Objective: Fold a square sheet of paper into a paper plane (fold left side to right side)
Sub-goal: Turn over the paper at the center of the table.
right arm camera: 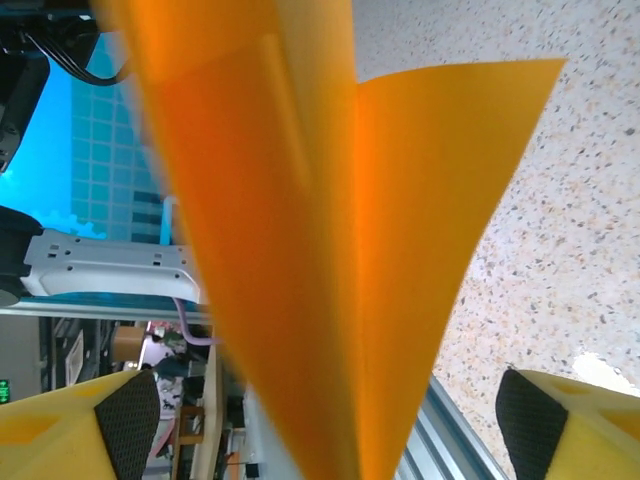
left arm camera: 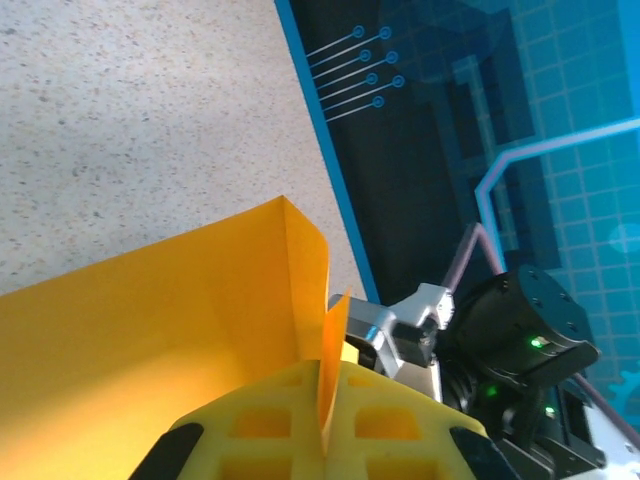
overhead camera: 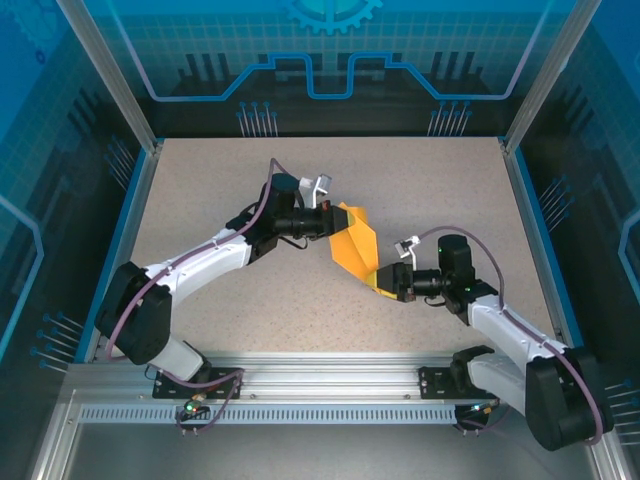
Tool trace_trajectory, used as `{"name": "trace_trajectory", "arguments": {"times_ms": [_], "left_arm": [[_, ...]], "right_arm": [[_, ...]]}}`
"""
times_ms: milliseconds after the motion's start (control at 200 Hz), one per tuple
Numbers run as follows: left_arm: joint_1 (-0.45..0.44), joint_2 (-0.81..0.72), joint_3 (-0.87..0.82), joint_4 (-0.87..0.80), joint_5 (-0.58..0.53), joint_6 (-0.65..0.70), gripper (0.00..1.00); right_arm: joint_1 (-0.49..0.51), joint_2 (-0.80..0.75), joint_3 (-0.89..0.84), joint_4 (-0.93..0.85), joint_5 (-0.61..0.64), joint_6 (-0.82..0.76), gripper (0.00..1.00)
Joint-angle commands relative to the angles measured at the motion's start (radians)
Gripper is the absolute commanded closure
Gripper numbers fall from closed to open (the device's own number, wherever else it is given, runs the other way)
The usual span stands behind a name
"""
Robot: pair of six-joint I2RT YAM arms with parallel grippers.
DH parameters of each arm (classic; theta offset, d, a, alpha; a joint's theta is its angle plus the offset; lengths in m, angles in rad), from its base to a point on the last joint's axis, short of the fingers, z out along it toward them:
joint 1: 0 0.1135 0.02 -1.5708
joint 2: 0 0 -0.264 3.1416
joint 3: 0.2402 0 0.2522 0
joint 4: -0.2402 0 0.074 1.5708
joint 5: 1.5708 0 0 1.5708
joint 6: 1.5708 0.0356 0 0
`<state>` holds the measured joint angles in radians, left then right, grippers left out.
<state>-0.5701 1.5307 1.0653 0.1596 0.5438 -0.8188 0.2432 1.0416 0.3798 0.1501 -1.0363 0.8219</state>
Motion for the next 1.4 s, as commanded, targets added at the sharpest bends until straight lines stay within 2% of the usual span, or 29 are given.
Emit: {"name": "trace_trajectory", "arguments": {"times_ms": [0, 405, 820, 880, 1010, 1105, 1185, 1251, 1396], "left_arm": [[0.003, 0.005, -0.007, 0.071, 0.052, -0.042, 1.00], [0.004, 0.006, -0.033, 0.063, 0.055, -0.025, 1.00], [0.003, 0.004, -0.051, 0.050, 0.061, -0.003, 0.99], [0.005, 0.000, -0.053, 0.044, 0.058, 0.004, 0.94], [0.009, -0.018, -0.053, 0.004, 0.043, 0.039, 0.75], [0.017, -0.044, -0.055, -0.054, 0.016, 0.078, 0.67], [0.026, -0.078, -0.069, -0.108, -0.021, 0.115, 0.51], [0.036, -0.116, -0.088, -0.142, -0.052, 0.136, 0.42], [0.056, -0.229, -0.136, -0.228, -0.136, 0.192, 0.30]], "right_arm": [[0.017, 0.014, 0.050, 0.064, -0.042, 0.038, 0.19], [0.007, -0.008, 0.125, 0.007, -0.013, 0.011, 0.52], [-0.013, -0.030, 0.132, -0.056, 0.011, -0.030, 0.69], [-0.014, -0.031, 0.137, -0.084, 0.020, -0.048, 0.73], [-0.014, -0.031, 0.148, -0.160, 0.044, -0.095, 0.81], [-0.014, -0.031, 0.160, -0.216, 0.069, -0.133, 0.87], [-0.014, -0.031, 0.181, -0.297, 0.100, -0.188, 0.90], [-0.010, -0.031, 0.213, -0.400, 0.155, -0.255, 0.91], [0.024, -0.031, 0.284, -0.582, 0.314, -0.368, 0.93]]}}
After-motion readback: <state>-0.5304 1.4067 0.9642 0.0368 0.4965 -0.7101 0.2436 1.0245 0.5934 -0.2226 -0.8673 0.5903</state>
